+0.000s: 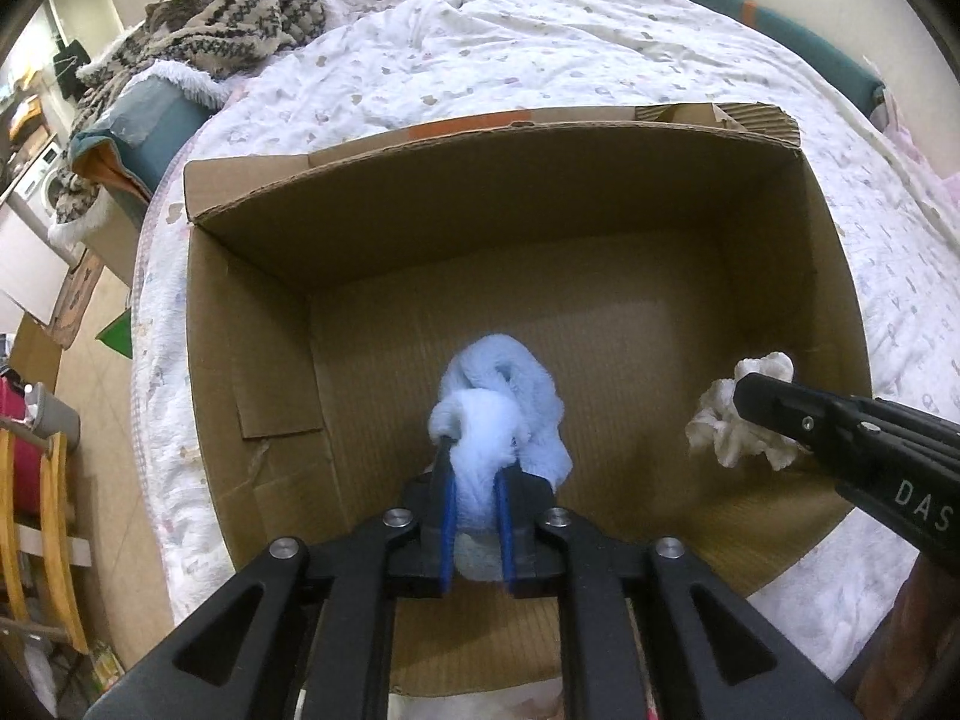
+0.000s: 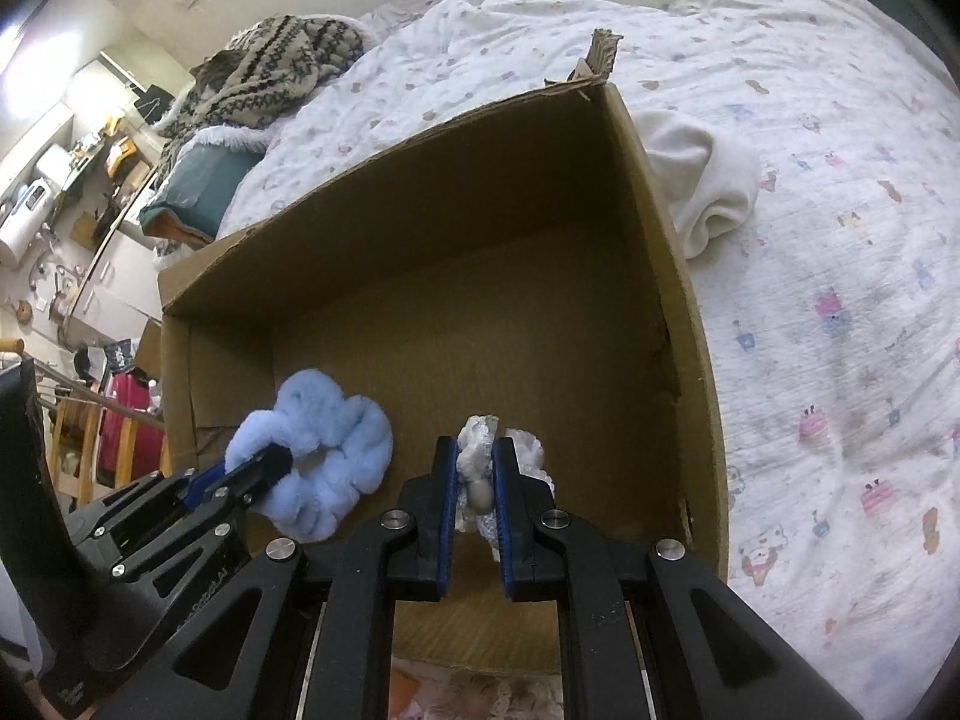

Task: Organize soft objects
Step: 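Carry both scrunchies over the box and open both tools to drop them, then withdraw both tools from the box back toward the remaining items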

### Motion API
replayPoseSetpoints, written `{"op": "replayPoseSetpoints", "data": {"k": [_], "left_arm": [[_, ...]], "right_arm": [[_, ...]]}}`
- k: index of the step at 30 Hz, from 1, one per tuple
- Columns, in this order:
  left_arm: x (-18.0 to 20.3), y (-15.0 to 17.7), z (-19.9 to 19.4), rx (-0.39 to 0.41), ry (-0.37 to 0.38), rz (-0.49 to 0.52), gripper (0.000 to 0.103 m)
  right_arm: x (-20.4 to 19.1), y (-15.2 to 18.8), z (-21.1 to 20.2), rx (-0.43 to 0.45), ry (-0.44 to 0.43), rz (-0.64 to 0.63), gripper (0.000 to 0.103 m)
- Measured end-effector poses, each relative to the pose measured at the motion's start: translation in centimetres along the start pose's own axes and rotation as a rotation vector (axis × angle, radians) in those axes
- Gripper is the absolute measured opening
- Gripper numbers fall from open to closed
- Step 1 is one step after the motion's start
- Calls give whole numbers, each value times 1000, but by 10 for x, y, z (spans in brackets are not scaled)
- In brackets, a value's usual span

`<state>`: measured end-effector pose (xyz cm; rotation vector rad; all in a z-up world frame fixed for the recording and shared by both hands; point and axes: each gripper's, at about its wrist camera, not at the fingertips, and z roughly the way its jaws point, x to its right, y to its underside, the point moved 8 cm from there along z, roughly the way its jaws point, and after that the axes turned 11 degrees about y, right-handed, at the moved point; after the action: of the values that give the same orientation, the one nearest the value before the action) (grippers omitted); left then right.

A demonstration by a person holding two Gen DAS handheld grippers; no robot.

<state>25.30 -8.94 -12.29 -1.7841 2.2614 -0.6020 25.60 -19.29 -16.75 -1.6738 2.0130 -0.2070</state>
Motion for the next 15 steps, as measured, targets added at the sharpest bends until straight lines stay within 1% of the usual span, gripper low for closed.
{"op": "replayPoseSetpoints", "data": {"k": [2, 4, 5, 7, 9, 10, 11, 12, 13, 14, 15], "left_arm": [[-2, -2, 0, -8, 5, -7, 13], [-4, -1, -1, -13, 11, -7, 17], [-3, -1, -2, -12, 12, -7, 21], [-2, -1, -4, -6, 15, -2, 32], [-1, -2, -9, 6, 4, -1, 59], [-2, -2, -11, 17, -2, -2, 63], [-2, -3, -15, 27, -7, -2, 67], [-2, -4, -17, 31, -10, -2, 67], [-2, -4, -18, 30, -9, -1, 67], [-2, -4, -19, 30, -8, -1, 67], [-2, -3, -21, 34, -10, -1, 67]], "right_arm": [[-1, 0, -1, 5, -2, -7, 12], [-1, 0, -3, 12, -1, -12, 12], [-1, 0, -4, 14, 1, -15, 13], [-1, 0, -5, 17, 0, -13, 13], [-1, -1, -6, 19, -2, -14, 14], [-1, -1, -7, 22, 0, -18, 15], [-2, -1, -8, 27, 2, -24, 19], [-2, -1, -10, 33, 3, -30, 23], [-2, -2, -11, 40, 6, -36, 34], [-4, -3, -13, 49, 11, -41, 56], [-3, -4, -15, 60, 17, -43, 69]]}}
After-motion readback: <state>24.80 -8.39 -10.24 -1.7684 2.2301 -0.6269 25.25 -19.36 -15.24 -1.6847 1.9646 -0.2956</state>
